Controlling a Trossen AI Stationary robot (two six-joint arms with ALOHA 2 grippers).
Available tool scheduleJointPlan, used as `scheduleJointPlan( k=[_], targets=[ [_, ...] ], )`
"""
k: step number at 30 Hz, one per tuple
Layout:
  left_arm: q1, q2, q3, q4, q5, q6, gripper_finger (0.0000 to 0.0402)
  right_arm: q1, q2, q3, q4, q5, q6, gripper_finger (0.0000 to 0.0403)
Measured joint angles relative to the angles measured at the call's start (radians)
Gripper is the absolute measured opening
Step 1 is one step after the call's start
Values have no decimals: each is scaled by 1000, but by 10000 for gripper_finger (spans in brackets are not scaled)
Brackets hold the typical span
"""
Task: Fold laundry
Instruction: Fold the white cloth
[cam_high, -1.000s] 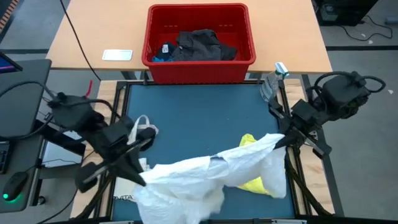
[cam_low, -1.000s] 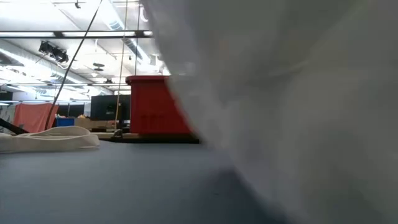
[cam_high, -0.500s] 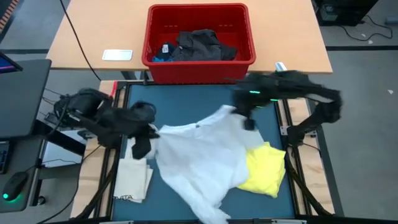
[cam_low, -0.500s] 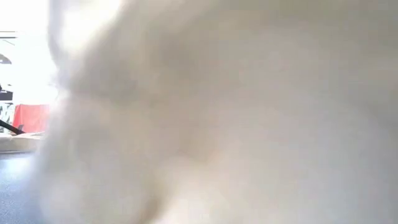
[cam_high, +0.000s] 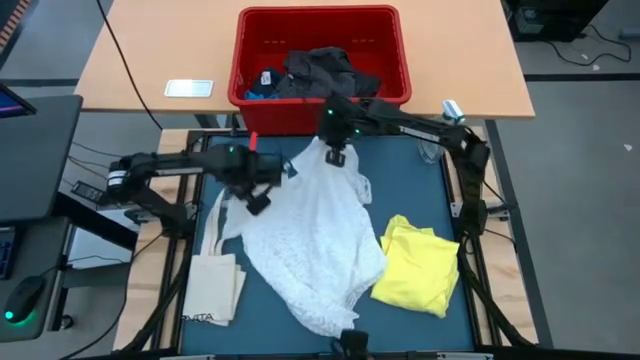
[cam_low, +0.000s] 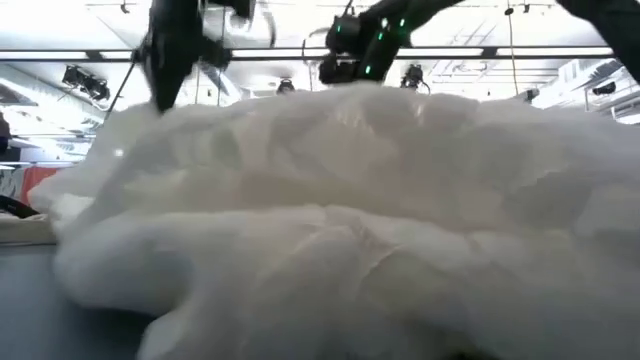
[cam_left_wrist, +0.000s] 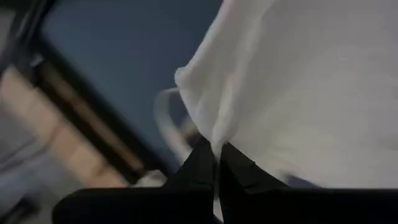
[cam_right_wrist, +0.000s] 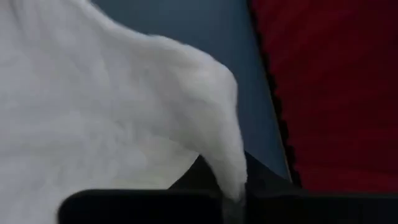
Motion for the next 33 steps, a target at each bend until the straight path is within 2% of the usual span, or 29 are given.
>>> scheduleJointPlan(
  k=[5,9,12,15,22,23,28,33],
  targets=[
    [234,-1,-158,79,-4,126,8,-44,-10,0,32,0,92,135],
    [345,-2,-181,148,-5,215,36,-51,-84,0,-30,46,257,216],
    [384,-2,-160,161,14,259,66,-33,-150,0,-128,-58,446,243],
    [390,-2,-132,166,35,279,94,35,-209,-61,-154,-155,565,238],
    [333,-3,-22,198,63,308,125,259,-271,-378,47,-162,896,181],
    [317,-3,-14,236,99,321,125,288,-275,-419,79,-148,942,174],
    [220,12,-13,564,411,421,117,397,-275,-555,113,-76,1139,154],
    [129,104,-13,880,479,500,115,445,-271,-625,116,-15,1298,147]
  ],
)
